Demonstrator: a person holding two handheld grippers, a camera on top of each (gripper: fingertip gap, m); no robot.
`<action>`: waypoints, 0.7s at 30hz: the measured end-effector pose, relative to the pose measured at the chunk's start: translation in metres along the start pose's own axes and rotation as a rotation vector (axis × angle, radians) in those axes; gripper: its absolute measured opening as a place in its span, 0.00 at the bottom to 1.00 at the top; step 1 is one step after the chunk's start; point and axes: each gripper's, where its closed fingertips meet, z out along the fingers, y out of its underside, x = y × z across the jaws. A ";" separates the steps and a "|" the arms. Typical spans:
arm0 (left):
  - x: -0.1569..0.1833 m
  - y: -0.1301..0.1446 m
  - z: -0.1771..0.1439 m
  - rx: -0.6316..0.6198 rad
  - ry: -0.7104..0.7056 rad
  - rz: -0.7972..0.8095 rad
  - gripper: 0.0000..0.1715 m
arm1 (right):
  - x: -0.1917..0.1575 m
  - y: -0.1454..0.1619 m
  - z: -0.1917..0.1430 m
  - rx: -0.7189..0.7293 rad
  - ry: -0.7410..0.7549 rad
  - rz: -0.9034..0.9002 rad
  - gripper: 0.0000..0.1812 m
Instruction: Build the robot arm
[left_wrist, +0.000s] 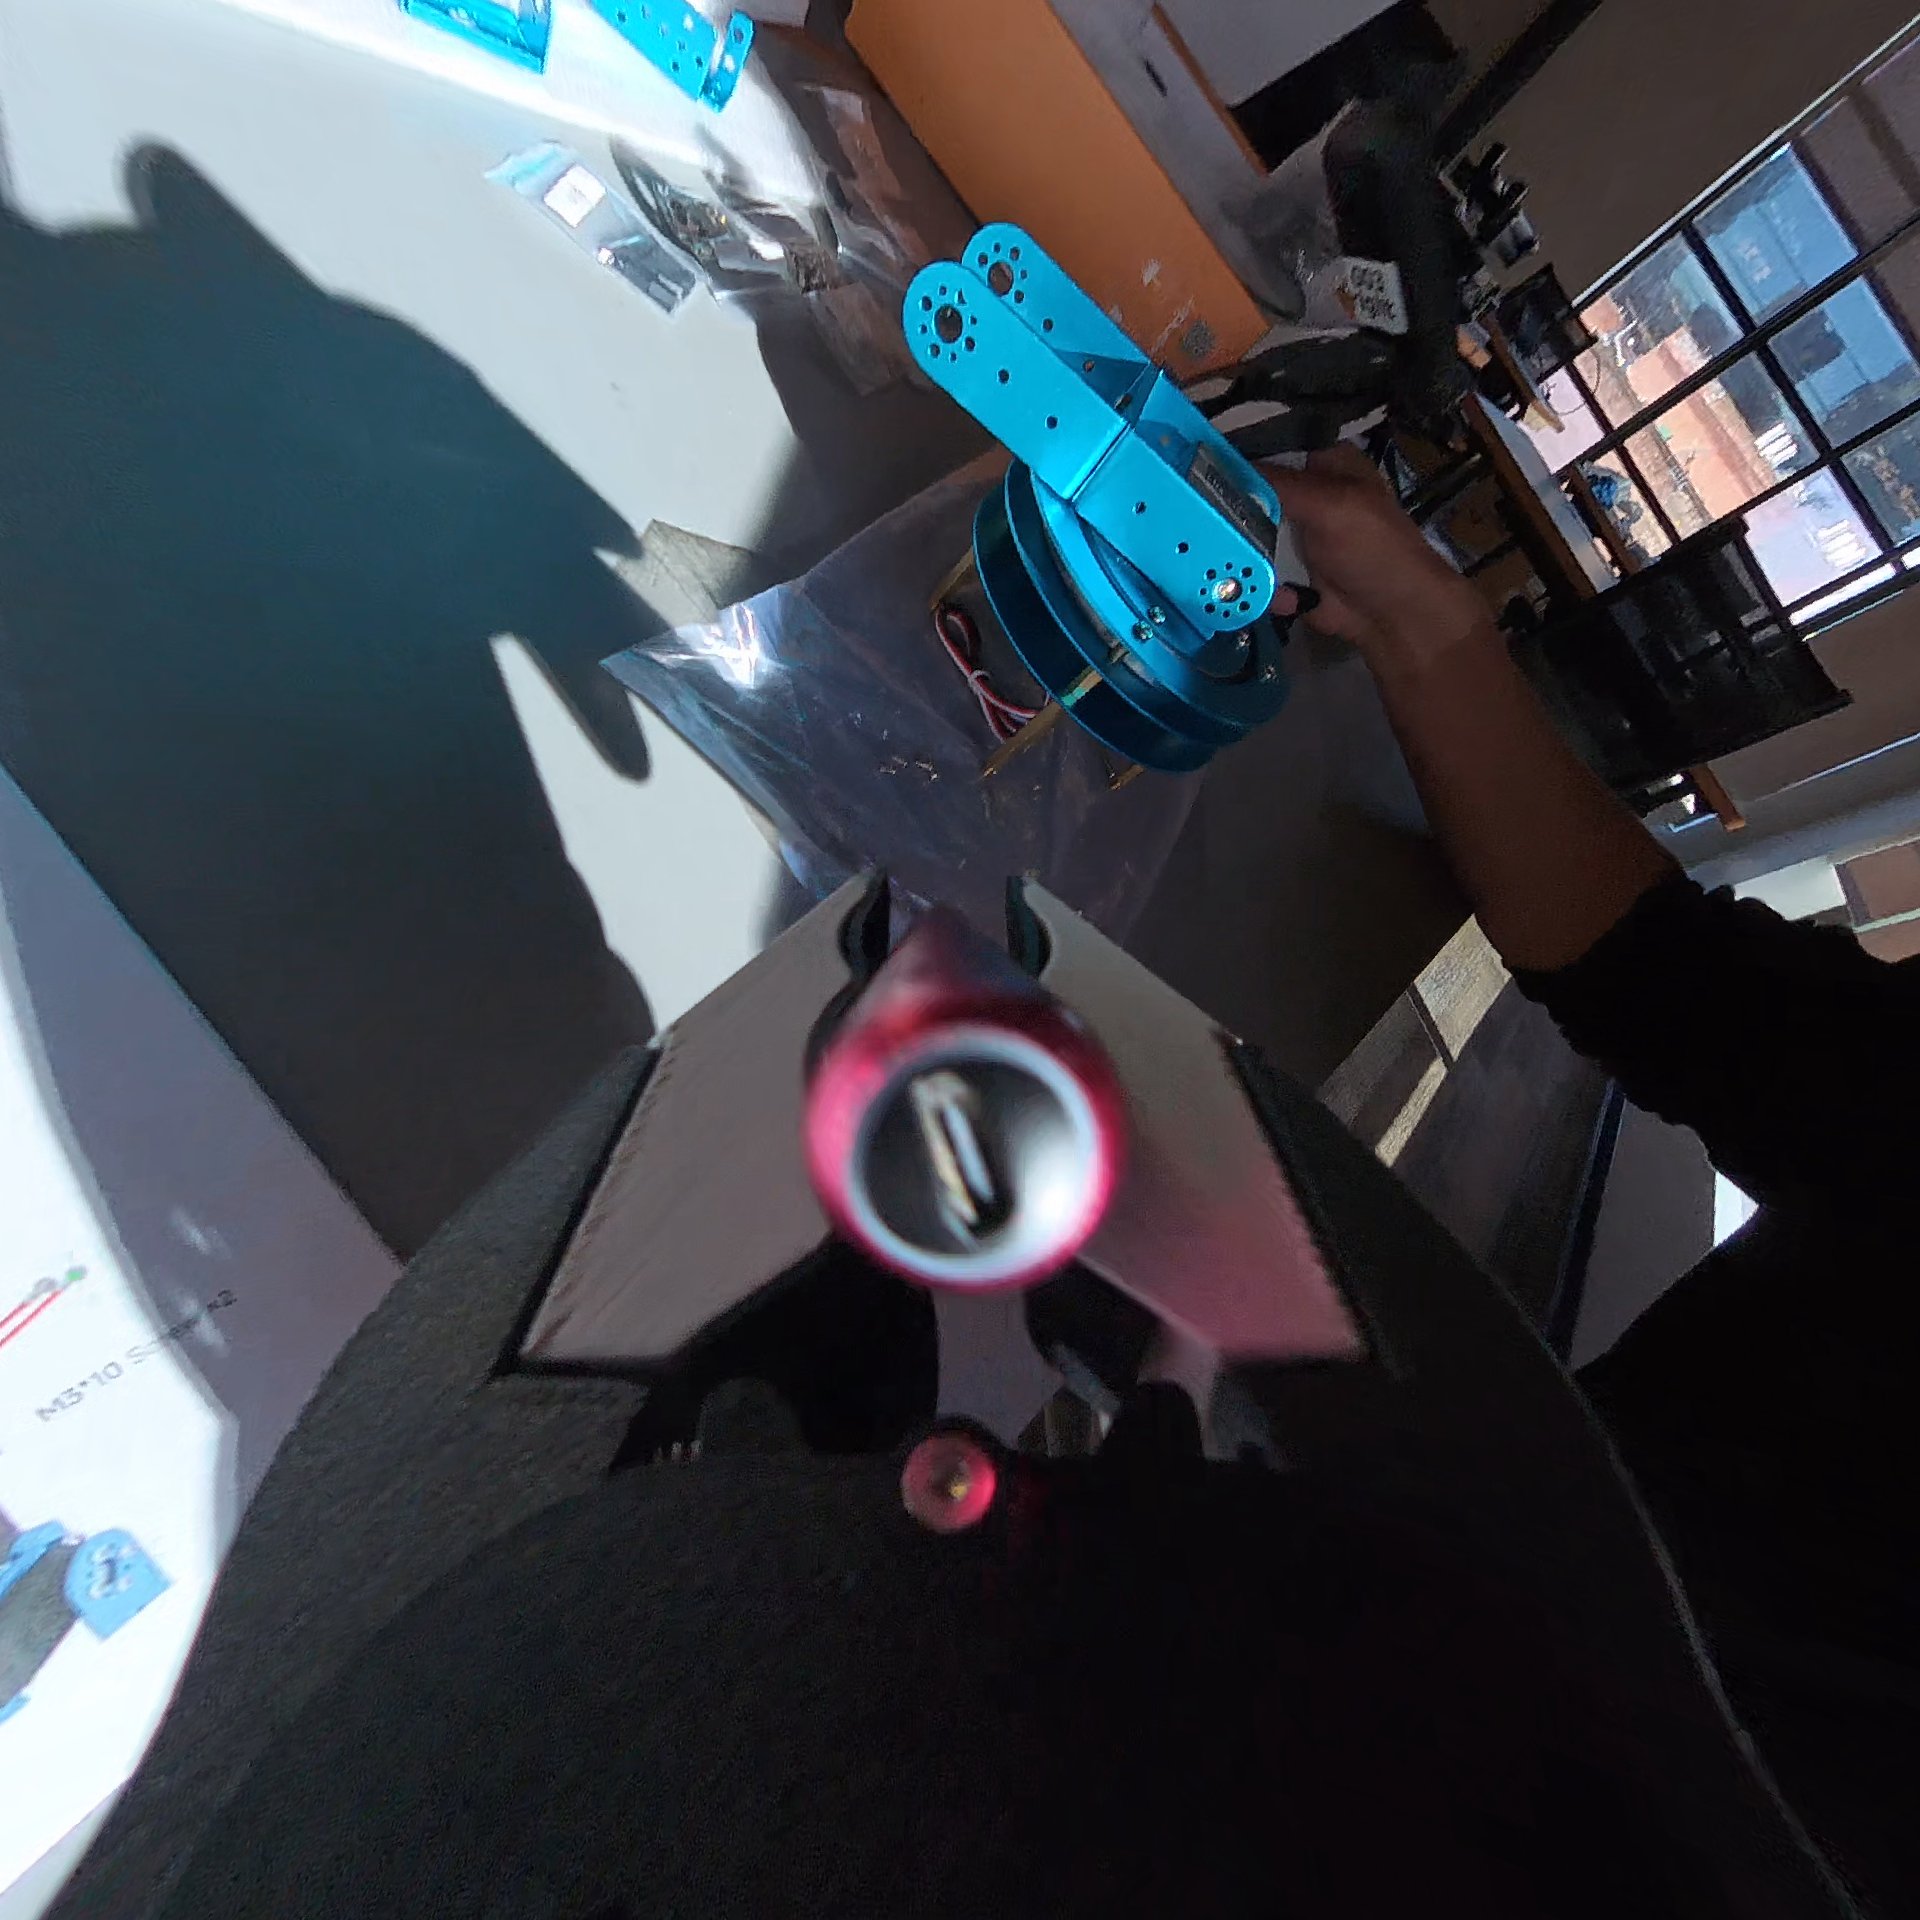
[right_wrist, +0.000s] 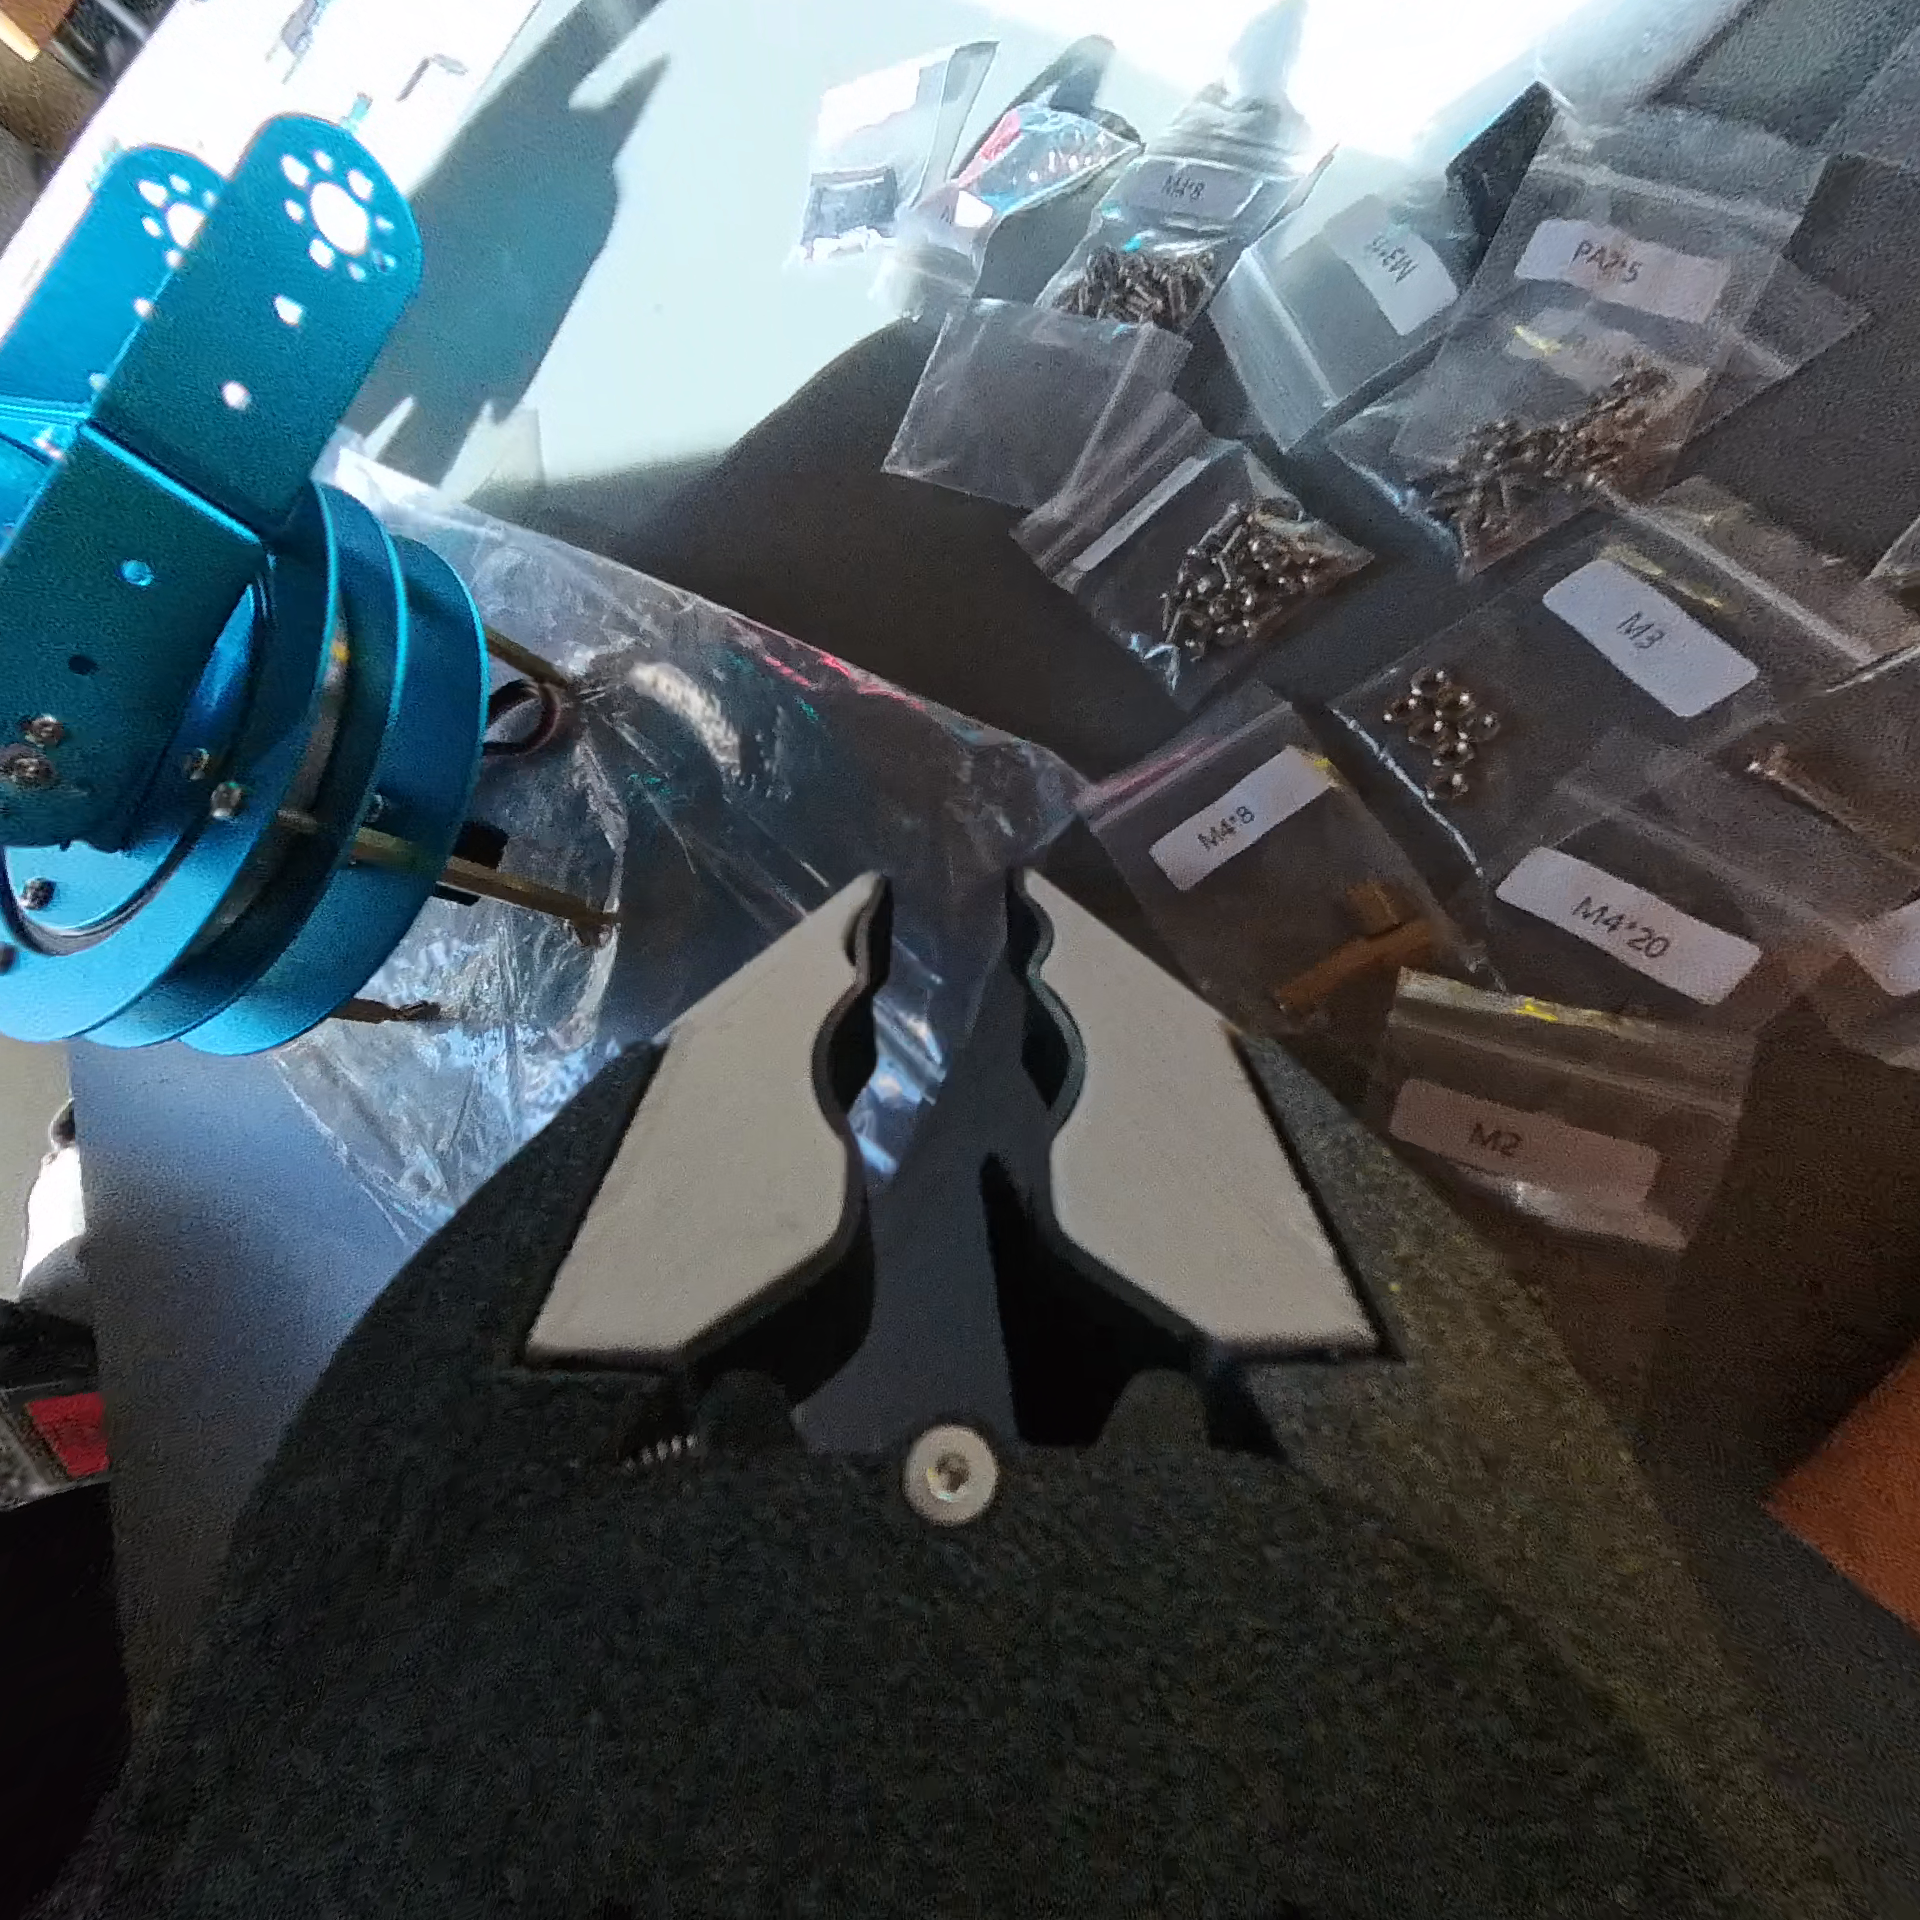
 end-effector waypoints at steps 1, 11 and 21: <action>0.003 0.001 0.001 0.011 0.020 -0.011 0.12 | 0.001 0.001 0.002 -0.005 0.006 0.018 0.08; -0.003 0.010 -0.017 0.039 -0.016 0.091 0.11 | -0.012 -0.001 0.006 -0.011 0.021 -0.042 0.00; 0.099 -0.014 -0.004 0.253 0.206 -0.041 0.11 | -0.238 -0.020 -0.060 0.264 -0.082 -0.574 0.31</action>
